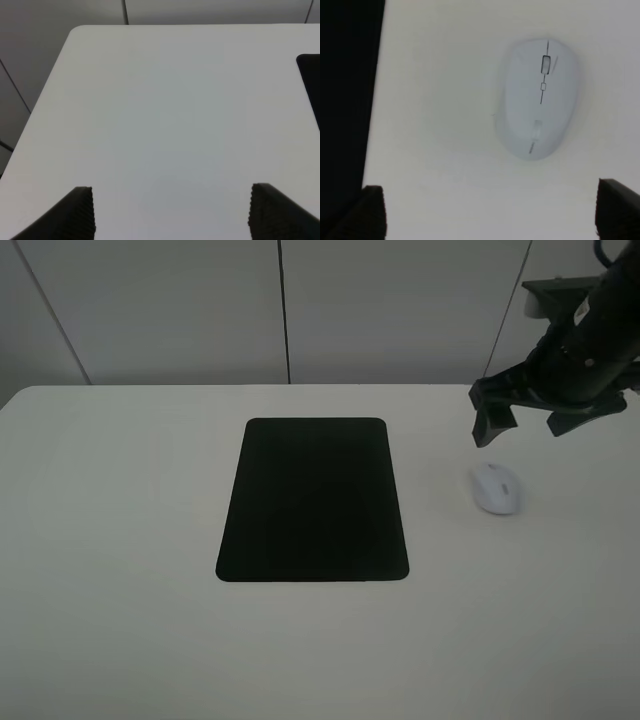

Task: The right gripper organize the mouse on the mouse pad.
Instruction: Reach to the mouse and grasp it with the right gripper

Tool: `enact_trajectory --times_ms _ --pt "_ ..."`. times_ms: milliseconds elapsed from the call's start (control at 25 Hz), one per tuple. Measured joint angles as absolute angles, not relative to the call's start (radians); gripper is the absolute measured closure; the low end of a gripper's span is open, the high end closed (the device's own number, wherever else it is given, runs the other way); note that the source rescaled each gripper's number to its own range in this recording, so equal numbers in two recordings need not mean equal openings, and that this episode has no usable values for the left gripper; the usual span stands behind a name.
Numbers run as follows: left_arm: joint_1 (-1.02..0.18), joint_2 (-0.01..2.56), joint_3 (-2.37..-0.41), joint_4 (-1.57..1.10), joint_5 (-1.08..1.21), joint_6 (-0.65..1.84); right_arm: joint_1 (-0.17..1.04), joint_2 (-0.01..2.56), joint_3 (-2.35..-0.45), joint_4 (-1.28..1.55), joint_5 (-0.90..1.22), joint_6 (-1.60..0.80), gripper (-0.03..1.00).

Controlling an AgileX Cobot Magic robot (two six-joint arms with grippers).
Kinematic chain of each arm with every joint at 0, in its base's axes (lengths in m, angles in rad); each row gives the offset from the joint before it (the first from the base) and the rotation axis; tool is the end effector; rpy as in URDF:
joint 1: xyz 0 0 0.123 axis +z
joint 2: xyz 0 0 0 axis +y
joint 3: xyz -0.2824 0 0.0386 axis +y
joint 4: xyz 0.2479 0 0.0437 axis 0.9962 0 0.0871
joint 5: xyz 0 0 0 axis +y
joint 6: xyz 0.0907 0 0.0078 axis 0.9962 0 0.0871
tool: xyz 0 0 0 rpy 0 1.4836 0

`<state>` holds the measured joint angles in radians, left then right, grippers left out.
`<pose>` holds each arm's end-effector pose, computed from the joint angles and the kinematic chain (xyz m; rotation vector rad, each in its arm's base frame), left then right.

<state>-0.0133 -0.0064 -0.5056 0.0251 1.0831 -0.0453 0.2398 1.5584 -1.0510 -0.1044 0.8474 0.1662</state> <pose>-0.0074 0.0021 0.2769 -0.0345 2.0542 -0.0063 0.2933 0.0644 0.2370 -0.1847 2.8209 -0.0360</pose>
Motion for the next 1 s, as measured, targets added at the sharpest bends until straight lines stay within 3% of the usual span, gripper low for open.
enact_trajectory --times_ms 1000 --pt "-0.013 -0.006 -0.506 0.025 1.083 -0.045 0.144 1.807 -1.190 -0.085 0.820 0.136 -0.03"
